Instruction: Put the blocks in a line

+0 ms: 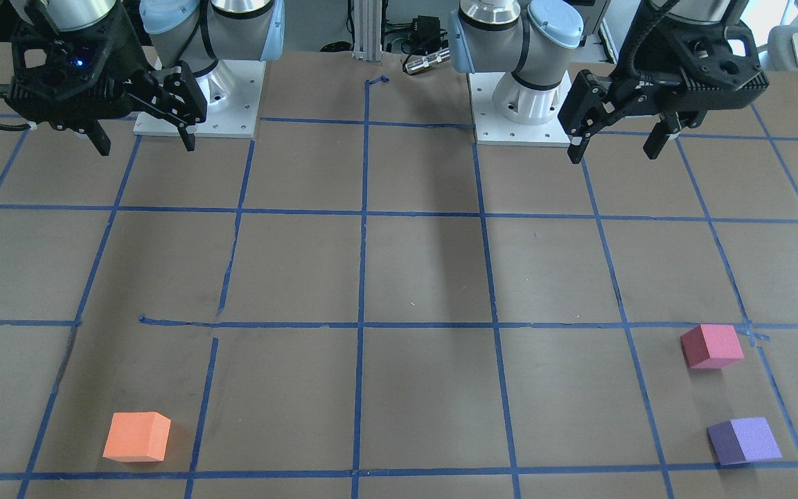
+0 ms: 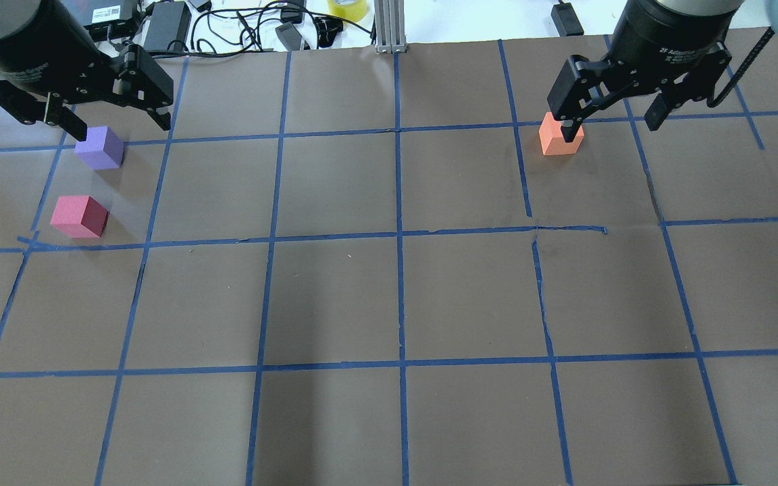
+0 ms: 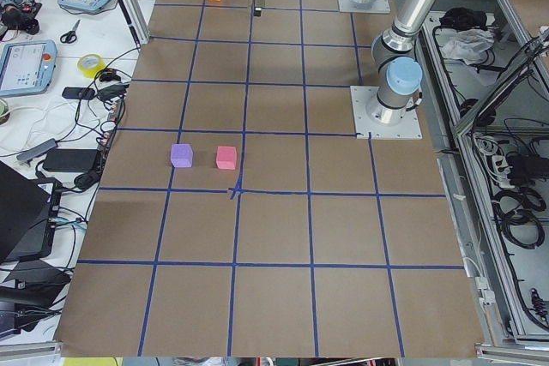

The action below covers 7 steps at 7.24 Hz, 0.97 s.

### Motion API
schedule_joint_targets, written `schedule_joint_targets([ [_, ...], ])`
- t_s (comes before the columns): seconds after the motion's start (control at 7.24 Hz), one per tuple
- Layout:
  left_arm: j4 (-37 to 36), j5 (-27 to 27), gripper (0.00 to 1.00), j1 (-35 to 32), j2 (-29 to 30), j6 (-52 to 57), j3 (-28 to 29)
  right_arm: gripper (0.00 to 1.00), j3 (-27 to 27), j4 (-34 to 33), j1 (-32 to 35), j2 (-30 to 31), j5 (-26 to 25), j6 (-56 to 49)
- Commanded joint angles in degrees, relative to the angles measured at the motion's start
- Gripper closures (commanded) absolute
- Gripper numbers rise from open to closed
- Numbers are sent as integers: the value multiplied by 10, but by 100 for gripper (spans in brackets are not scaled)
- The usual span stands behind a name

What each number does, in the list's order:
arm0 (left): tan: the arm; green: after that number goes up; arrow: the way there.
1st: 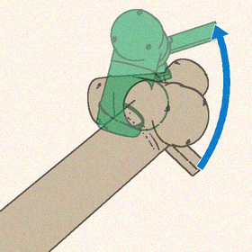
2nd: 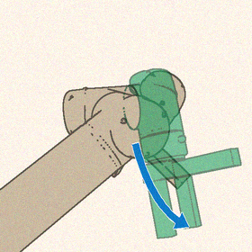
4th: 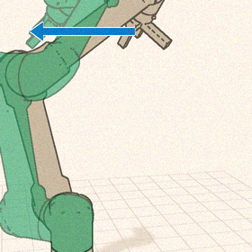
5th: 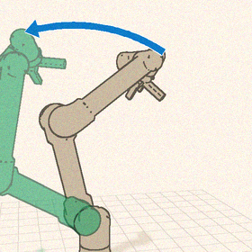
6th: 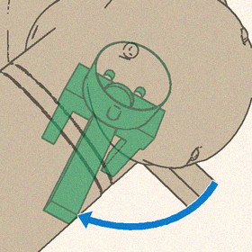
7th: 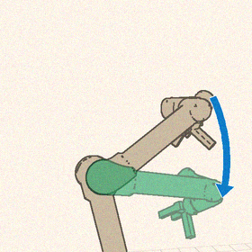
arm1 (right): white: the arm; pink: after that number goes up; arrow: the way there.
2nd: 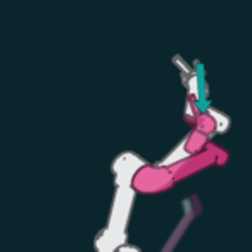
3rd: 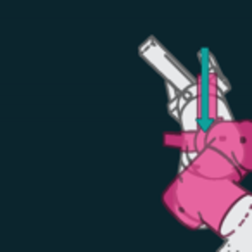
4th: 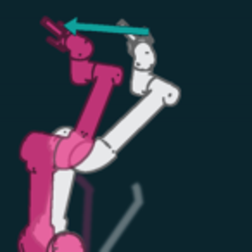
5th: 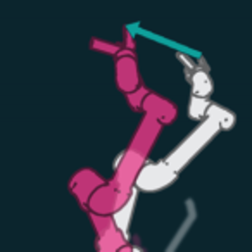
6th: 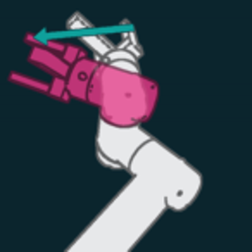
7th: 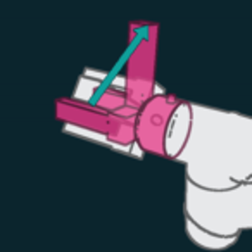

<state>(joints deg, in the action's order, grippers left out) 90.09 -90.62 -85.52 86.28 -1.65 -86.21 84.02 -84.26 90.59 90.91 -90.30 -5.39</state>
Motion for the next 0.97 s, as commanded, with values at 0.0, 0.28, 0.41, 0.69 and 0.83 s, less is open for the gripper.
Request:
schedule_joint_targets([
  [0.0, 0, 0, 0, 0, 0, 0, 0, 0, 0, -4, -2, 1, -1, -1],
  [0.28, 0, 0, 0, 0, -1, 0, 0, 0, 0, -5, -2, 1, -1, -1],
  [0.41, 0, 0, 0, 0, -1, 0, 0, 0, 0, -4, -2, 1, -1, -1],
  [0.69, 0, 0, 0, 0, -1, 0, 0, 0, 0, -2, -2, -1, -4, -1],
  [0.83, 0, 0, 0, 0, -1, 1, 1, 0, 0, -5, -2, -1, -6, -1],
])
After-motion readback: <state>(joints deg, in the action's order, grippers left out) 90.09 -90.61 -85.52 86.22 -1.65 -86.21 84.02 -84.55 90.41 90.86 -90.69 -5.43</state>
